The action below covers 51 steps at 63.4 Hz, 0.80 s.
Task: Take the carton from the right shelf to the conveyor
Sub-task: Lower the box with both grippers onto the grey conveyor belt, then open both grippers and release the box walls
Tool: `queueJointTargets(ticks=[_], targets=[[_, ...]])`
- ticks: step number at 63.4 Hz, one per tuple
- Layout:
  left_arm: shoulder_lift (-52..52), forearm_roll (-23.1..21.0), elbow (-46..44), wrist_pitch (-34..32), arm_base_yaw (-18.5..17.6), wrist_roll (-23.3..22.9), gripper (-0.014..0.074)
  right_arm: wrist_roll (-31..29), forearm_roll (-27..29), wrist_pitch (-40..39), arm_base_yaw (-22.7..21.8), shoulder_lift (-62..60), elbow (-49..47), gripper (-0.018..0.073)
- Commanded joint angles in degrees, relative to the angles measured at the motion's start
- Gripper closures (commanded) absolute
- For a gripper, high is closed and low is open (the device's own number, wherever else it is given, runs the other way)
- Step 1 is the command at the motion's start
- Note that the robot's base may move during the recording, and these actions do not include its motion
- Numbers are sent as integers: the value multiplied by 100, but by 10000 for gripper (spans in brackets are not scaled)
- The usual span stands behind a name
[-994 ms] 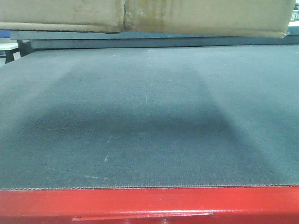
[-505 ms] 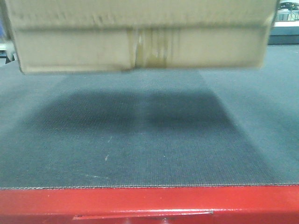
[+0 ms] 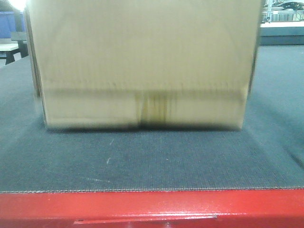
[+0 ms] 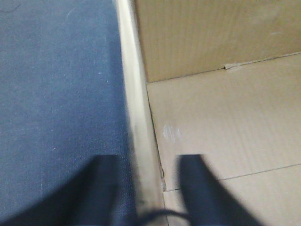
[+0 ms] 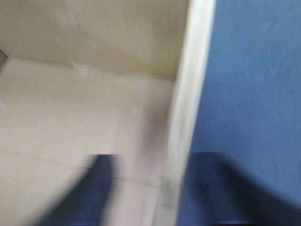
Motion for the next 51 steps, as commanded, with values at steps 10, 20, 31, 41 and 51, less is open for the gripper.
queueJointTargets(ticks=[10,20,31,41,51], targets=[[-245,-59,-32,-42,14,12,28,-60,-9,-144,-33,-394,-73,-10],[-782,-116,-32,30,14,12,47,-60,-9,-105,-147,-911,-73,6],[-1585,-116,-6,293,240,51,55,-60,-9,433,-586,-1548,-63,227],[-2173,-141,471,244,653,331,181,-60,-14,729,-1139,-1995,340,519],[-2824,-439,1631,-118,1168,331,485,-117,-203,263,-1492,-2500,1450,625]])
